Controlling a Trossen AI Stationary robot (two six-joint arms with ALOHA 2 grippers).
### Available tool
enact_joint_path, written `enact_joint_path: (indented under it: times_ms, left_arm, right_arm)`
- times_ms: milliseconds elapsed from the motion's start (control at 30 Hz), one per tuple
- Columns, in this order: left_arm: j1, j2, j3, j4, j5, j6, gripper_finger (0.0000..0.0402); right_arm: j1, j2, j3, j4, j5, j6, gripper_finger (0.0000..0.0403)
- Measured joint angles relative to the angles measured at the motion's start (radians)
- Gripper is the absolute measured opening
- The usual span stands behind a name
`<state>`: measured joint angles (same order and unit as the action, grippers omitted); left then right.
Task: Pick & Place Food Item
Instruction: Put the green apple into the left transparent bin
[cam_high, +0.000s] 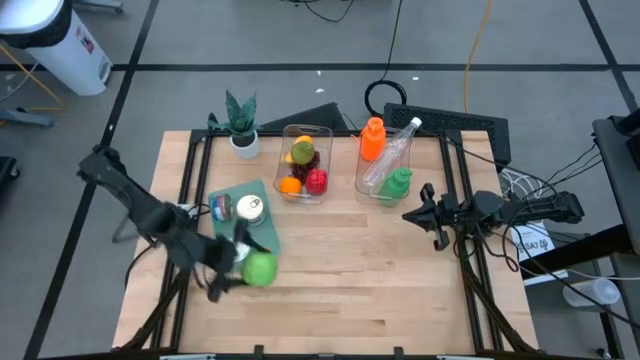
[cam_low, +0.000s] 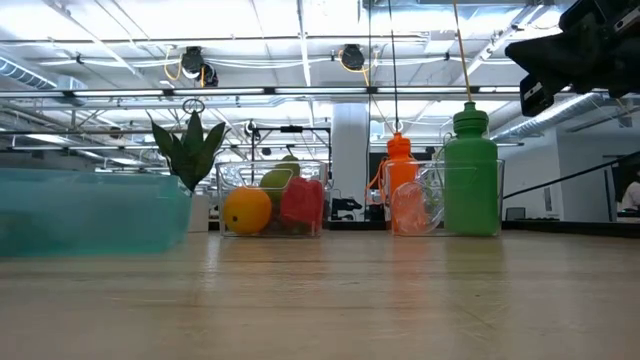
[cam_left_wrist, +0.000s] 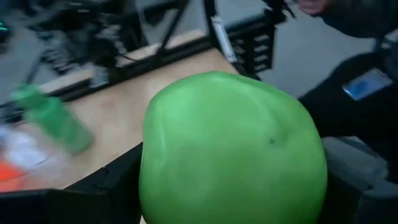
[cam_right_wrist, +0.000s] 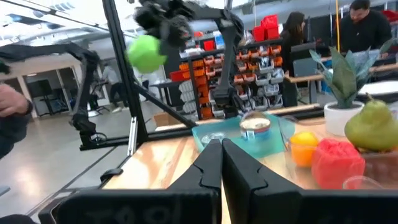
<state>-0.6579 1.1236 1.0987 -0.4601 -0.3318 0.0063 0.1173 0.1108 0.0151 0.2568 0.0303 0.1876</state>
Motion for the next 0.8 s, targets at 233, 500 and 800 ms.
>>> enact_joint_path:
  times_ms: [233, 500, 800]
  left_arm:
    - [0.002, -0.375, -0.312, 0.130, -0.141, -0.028, 0.0316]
    - [0.002, -0.723, -0.718, 0.519, -0.281, 0.005, 0.0319]
    - [0.003, -0.917, -1.000, 0.813, -0.297, 0.109, 0.0317]
  right_arm:
    - [0.000, 0.000, 0.000, 0.015, 0.000, -0.017, 0.0000]
    - [0.000, 0.000, 0.000, 0.019, 0.001, -0.034, 0.0000]
    - [0.000, 0.000, 0.000, 0.038, 0.002, -0.079, 0.0000]
